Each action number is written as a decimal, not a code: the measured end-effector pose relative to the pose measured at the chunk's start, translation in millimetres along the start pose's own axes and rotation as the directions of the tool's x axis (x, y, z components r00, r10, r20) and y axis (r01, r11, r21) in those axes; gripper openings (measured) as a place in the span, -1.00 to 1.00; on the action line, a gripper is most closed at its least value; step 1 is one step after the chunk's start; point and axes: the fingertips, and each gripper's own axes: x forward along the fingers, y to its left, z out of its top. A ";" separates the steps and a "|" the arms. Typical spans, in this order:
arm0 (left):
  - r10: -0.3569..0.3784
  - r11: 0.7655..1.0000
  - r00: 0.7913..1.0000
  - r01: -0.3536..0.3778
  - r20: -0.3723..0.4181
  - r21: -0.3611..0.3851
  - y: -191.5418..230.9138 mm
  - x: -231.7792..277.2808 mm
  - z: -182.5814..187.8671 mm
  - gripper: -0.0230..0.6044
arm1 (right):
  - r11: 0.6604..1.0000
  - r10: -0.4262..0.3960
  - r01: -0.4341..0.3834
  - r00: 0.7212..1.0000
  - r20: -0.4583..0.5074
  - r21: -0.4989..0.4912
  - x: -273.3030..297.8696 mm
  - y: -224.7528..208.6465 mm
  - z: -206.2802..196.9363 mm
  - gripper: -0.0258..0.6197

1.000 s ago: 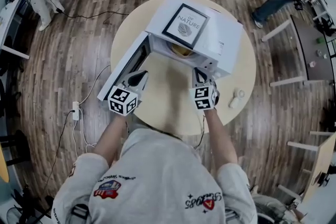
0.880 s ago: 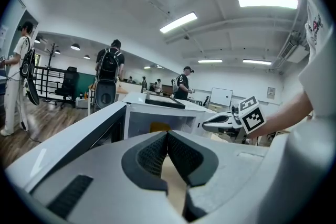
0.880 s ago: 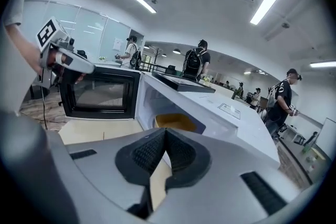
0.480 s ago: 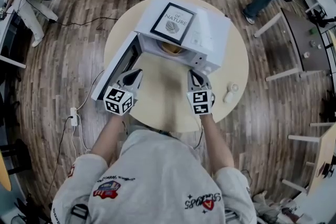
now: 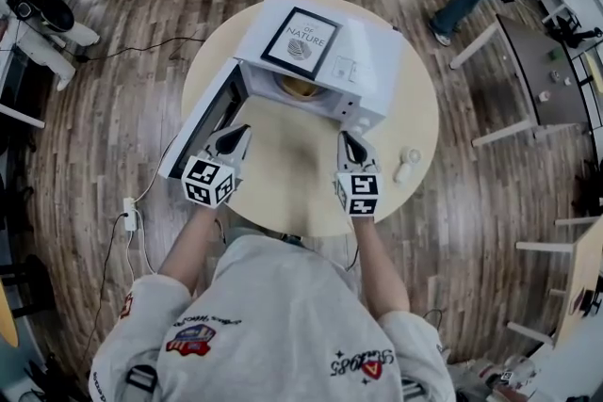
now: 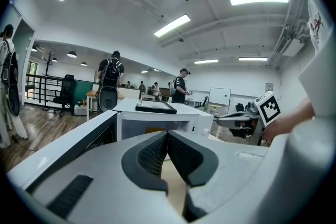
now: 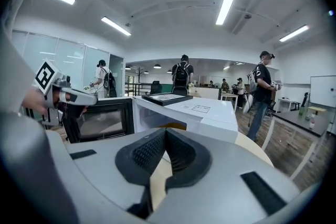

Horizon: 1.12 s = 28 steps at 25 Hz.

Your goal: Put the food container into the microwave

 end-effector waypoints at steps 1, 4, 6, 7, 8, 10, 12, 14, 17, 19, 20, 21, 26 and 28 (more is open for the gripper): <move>0.002 1.000 1.000 -0.002 0.004 0.002 -1.5 -0.4 1.0 -0.91 | 1.000 -0.009 0.009 1.000 0.016 0.022 -4.4 -3.6 2.4 -0.90; 0.001 1.000 1.000 -0.002 0.016 0.012 -3.5 -0.9 7.2 -0.91 | 0.999 -0.027 0.025 0.998 0.049 0.048 -15.4 -9.1 12.7 -0.90; 0.001 1.000 1.000 -0.001 0.021 0.018 -3.2 -1.4 12.1 -0.91 | 0.998 -0.031 0.028 0.997 0.069 0.050 -21.1 -9.2 20.9 -0.90; 0.002 1.000 1.000 -0.002 0.024 0.020 -3.0 -1.6 14.0 -0.91 | 0.998 -0.032 0.028 0.996 0.081 0.056 -24.1 -9.3 25.1 -0.90; 0.004 1.000 1.000 -0.005 0.027 0.021 -3.1 -1.7 15.4 -0.91 | 0.997 -0.033 0.027 0.995 0.093 0.068 -27.3 -9.8 28.4 -0.90; 0.008 1.000 0.999 -0.009 0.035 0.023 -4.7 -1.4 17.1 -0.91 | 0.995 -0.036 0.025 0.993 0.111 0.100 -33.9 -12.1 32.2 -0.90; 0.009 1.000 0.999 -0.010 0.041 0.024 -7.4 -0.8 18.4 -0.91 | 0.993 -0.038 0.024 0.992 0.122 0.113 -39.0 -13.8 33.1 -0.91; 0.009 1.000 0.999 -0.010 0.046 0.027 -9.4 0.4 20.2 -0.91 | 0.994 -0.037 0.024 0.992 0.124 0.109 -41.7 -14.5 33.0 -0.91; 0.008 1.000 0.999 -0.009 0.049 0.027 -11.6 1.3 21.8 -0.91 | 0.993 -0.038 0.024 0.992 0.121 0.113 -45.2 -15.3 31.6 -0.91; 0.006 1.000 0.999 -0.008 0.050 0.027 -13.7 2.1 22.5 -0.91 | 0.992 -0.039 0.024 0.992 0.119 0.120 -46.9 -16.8 29.8 -0.91; 0.005 1.000 0.999 -0.007 0.051 0.028 -14.7 2.5 22.7 -0.91 | 0.992 -0.039 0.024 0.992 0.119 0.124 -47.5 -17.6 29.1 -0.91; 0.004 1.000 0.999 -0.006 0.050 0.027 -15.7 2.7 22.7 -0.91 | 0.992 -0.038 0.023 0.992 0.119 0.126 -48.0 -18.0 29.1 -0.91; 0.002 1.000 0.999 -0.003 0.038 0.024 -18.8 2.7 19.1 -0.91 | 0.992 -0.033 0.018 0.993 0.117 0.125 -51.8 -17.2 30.5 -0.91; 0.002 1.000 0.999 -0.003 0.037 0.022 -18.7 3.4 18.4 -0.91 | 0.993 -0.033 0.019 0.993 0.115 0.121 -52.2 -17.2 29.6 -0.91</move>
